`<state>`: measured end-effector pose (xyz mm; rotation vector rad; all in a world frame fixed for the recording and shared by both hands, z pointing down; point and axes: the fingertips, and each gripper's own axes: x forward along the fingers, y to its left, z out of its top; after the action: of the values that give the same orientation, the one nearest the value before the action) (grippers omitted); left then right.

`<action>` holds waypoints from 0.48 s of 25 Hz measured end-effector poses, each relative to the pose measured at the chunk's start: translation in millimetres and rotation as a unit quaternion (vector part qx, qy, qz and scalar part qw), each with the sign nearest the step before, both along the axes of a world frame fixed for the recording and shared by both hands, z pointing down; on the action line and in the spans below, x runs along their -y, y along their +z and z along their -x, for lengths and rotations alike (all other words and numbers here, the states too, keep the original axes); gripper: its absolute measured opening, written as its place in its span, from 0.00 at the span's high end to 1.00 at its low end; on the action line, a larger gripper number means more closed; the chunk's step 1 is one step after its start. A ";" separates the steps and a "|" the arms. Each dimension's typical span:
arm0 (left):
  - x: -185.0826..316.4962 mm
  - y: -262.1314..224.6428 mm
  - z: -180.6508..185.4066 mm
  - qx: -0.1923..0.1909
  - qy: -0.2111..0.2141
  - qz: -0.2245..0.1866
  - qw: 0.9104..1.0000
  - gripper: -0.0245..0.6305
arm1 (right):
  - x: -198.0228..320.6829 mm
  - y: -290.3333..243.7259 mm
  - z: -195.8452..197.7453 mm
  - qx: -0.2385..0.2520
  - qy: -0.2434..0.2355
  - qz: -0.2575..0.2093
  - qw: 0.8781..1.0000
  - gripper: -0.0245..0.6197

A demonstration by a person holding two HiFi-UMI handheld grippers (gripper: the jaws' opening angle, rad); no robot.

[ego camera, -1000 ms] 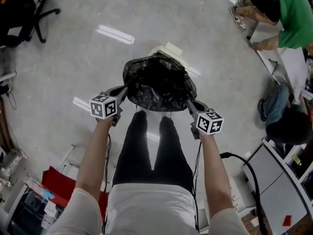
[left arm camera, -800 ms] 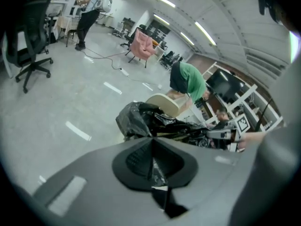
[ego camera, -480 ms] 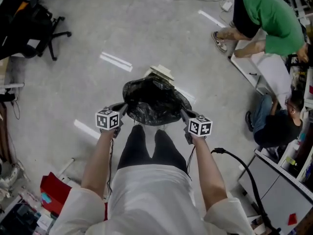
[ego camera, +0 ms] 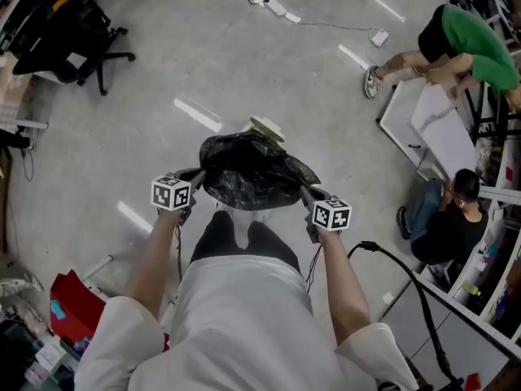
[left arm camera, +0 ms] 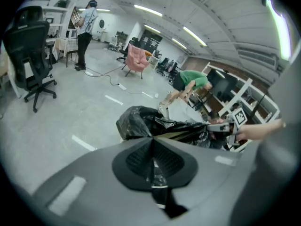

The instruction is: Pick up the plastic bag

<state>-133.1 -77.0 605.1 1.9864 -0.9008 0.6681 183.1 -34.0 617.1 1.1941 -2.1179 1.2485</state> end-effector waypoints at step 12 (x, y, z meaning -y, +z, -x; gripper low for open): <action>-30.7 -95.4 -22.7 -0.032 -0.013 -0.066 0.997 0.95 | -19.6 -81.3 -22.8 0.034 -0.005 -0.071 0.997 0.96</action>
<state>-110.4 -46.3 509.7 2.0973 -0.9519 0.5397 205.9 -14.4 535.8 1.2138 -2.2933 1.1665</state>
